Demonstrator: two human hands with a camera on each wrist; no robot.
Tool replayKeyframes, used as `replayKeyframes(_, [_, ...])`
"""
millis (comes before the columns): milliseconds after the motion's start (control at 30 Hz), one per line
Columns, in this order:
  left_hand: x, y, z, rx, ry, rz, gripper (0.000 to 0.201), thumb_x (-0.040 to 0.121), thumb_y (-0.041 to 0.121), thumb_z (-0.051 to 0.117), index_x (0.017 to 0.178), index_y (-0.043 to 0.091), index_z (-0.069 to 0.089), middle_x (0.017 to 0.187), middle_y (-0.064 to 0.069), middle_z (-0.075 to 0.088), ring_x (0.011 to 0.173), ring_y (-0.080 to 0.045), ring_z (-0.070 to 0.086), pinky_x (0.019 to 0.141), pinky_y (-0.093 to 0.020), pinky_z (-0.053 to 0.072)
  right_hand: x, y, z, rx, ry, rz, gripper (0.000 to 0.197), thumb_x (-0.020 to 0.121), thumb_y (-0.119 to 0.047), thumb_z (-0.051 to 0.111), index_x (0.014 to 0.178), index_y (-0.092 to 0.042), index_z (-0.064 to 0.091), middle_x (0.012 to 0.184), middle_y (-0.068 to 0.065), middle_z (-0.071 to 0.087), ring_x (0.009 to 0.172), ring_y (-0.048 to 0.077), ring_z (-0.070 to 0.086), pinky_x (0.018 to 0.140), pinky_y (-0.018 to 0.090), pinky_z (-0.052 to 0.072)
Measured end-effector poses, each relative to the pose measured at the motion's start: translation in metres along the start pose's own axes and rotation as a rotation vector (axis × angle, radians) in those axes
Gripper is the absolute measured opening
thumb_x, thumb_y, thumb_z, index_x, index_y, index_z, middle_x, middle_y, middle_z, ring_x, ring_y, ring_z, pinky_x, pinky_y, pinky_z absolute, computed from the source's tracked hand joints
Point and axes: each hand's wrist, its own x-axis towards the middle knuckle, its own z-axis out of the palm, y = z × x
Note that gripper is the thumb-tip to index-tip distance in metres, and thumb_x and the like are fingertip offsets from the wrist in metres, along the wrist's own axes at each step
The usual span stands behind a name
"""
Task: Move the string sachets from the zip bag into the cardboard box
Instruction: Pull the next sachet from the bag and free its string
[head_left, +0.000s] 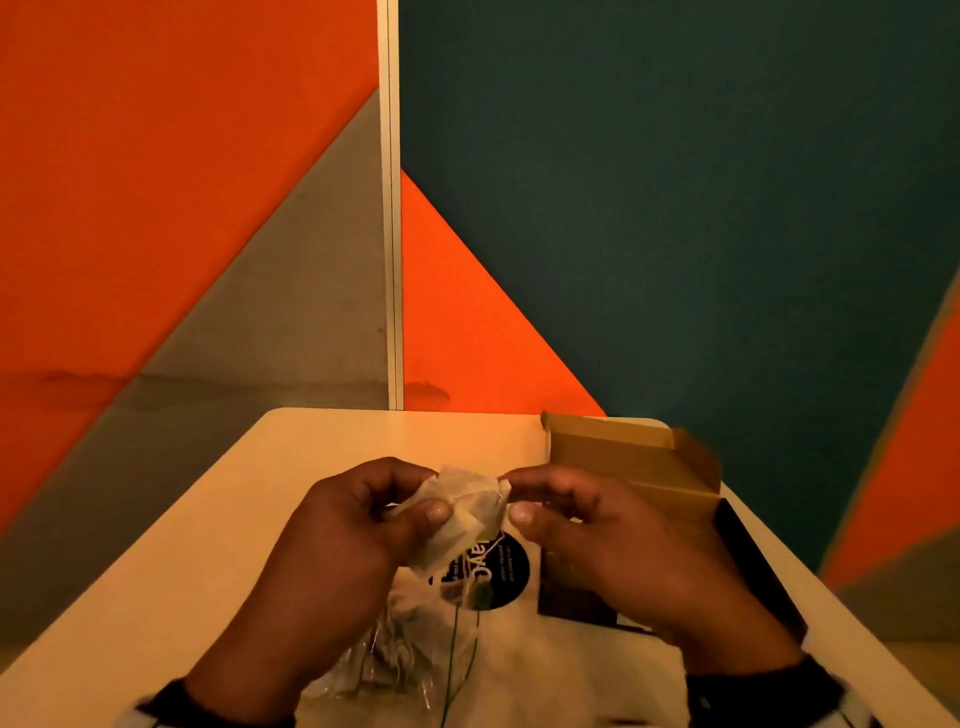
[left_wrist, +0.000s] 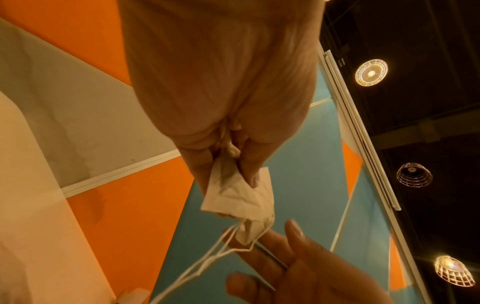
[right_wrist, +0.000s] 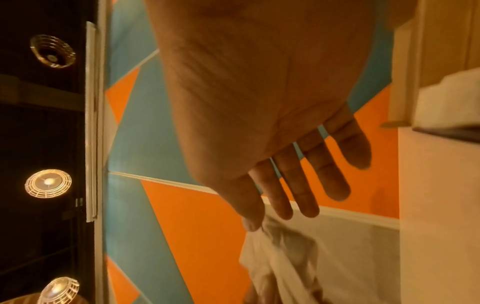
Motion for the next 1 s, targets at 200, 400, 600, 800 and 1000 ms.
replayKeyframes(200, [0.000,-0.001,0.002,-0.003,-0.011,-0.027,0.016,0.086,0.007,0.071,0.083,0.020,0.079,0.083,0.003,0.078,0.073,-0.010,0.073,0.068,-0.028,0.055,0.004,0.000,0.013,0.179,0.060,-0.024,0.011,0.095,-0.029,0.066,0.091,-0.023,0.075,0.083,-0.004,0.078,0.076,0.024,0.074,0.067,0.037,0.059])
replayKeyframes(400, [0.005,-0.002,-0.006,-0.063,0.035,0.005,0.014,0.084,0.010,0.072,0.082,0.022,0.080,0.088,0.010,0.077,0.075,-0.011,0.072,0.060,-0.019,0.056,0.009,0.005,0.006,0.356,0.197,0.023,0.008,0.094,-0.012,0.066,0.099,-0.016,0.062,0.080,0.013,0.076,0.066,0.019,0.073,0.067,0.035,0.052])
replayKeyframes(600, [0.004,-0.001,-0.004,-0.331,-0.022,-0.049,0.024,0.065,0.011,0.072,0.089,0.009,0.076,0.086,-0.015,0.076,0.076,-0.031,0.072,0.066,-0.036,0.061,0.011,0.009,0.010,0.393,0.240,0.033,0.007,0.088,-0.018,0.074,0.090,-0.014,0.069,0.077,0.005,0.074,0.068,0.020,0.068,0.067,0.034,0.056])
replayKeyframes(800, [0.004,-0.005,0.013,-0.508,-0.053,-0.131,0.042,0.067,0.006,0.072,0.109,0.005,0.073,0.100,-0.022,0.075,0.095,-0.040,0.072,0.090,-0.047,0.053,0.012,0.006,0.019,0.453,0.226,0.023,0.004,0.090,-0.017,0.071,0.091,-0.013,0.072,0.083,0.010,0.076,0.070,0.021,0.066,0.069,0.039,0.056])
replayKeyframes(1000, [0.006,-0.009,0.017,-0.502,-0.003,-0.159,0.025,0.074,0.013,0.068,0.096,0.003,0.077,0.101,-0.019,0.076,0.096,-0.036,0.072,0.092,-0.048,0.053,0.010,0.002,0.023,0.442,0.135,0.074,0.009,0.096,-0.015,0.064,0.094,-0.011,0.072,0.082,0.012,0.077,0.064,0.021,0.072,0.059,0.034,0.057])
